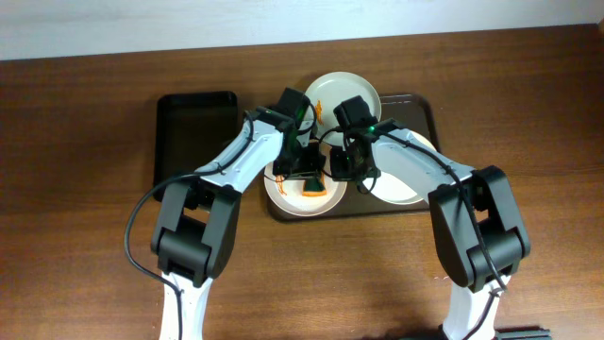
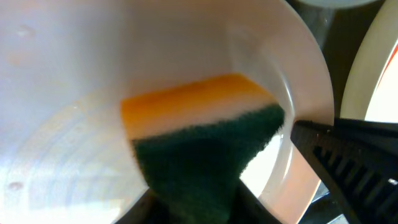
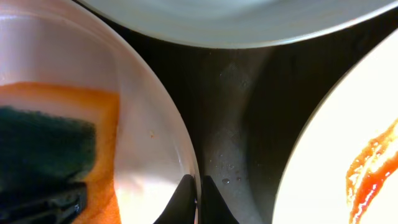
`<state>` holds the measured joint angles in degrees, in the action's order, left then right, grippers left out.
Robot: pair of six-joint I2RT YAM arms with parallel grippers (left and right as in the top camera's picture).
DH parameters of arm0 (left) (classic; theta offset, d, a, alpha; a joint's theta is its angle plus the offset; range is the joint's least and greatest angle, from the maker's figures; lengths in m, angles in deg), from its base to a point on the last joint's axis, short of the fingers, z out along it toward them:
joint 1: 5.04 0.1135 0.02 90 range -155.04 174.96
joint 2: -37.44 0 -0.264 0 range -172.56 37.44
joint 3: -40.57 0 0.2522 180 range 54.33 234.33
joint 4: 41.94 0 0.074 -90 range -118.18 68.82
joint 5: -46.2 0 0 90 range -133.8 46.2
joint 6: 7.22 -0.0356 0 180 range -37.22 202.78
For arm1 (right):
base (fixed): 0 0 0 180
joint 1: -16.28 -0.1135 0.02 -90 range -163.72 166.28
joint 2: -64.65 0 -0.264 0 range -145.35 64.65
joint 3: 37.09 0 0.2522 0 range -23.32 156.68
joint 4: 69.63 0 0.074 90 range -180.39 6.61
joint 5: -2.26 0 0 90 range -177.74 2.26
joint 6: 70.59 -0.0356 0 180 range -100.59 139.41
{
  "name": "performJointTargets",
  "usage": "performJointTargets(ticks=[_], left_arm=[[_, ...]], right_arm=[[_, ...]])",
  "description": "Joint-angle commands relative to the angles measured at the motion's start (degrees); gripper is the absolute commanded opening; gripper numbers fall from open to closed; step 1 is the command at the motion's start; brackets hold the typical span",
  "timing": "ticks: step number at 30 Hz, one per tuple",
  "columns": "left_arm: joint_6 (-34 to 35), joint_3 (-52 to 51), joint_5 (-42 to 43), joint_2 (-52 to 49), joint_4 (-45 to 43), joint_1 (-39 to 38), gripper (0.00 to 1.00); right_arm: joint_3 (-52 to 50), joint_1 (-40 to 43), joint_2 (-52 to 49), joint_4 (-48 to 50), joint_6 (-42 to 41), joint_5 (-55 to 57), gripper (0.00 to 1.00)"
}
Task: Clean dirty plates on tray and stack at the side
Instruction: 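Wipe the sauce off the plate with the sponge in the left gripper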
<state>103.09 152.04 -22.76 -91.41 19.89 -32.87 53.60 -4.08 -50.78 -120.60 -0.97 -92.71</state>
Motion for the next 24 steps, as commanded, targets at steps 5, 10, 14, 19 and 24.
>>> performJointTargets(ticks=[5, 10, 14, 19, 24], left_arm=[[4.94, -0.52, -7.39, -1.68, 0.83, -1.27, 0.0], [8.59, -0.52, -13.68, -1.68, 3.3, -1.25, 0.0], [9.03, -0.5, -17.16, -1.68, 4.09, -1.09, 0.0], [13.55, -0.5, -23.56, -1.68, 7.8, 1.07, 0.0], [10.88, -0.5, -29.0, -1.68, 10.71, 7.13, 0.0]], right_arm=[[-0.42, -0.63, -0.46, -0.04, 0.79, 0.66, 0.04], [-0.42, -0.61, -0.46, -0.04, 0.79, 0.68, 0.04], [-0.42, -0.61, -0.46, -0.04, 0.79, 0.68, 0.04], [-0.42, -0.61, -0.46, -0.02, 0.79, 0.68, 0.04], [-0.42, -0.61, -0.46, -0.02, 0.79, 0.7, 0.04]])
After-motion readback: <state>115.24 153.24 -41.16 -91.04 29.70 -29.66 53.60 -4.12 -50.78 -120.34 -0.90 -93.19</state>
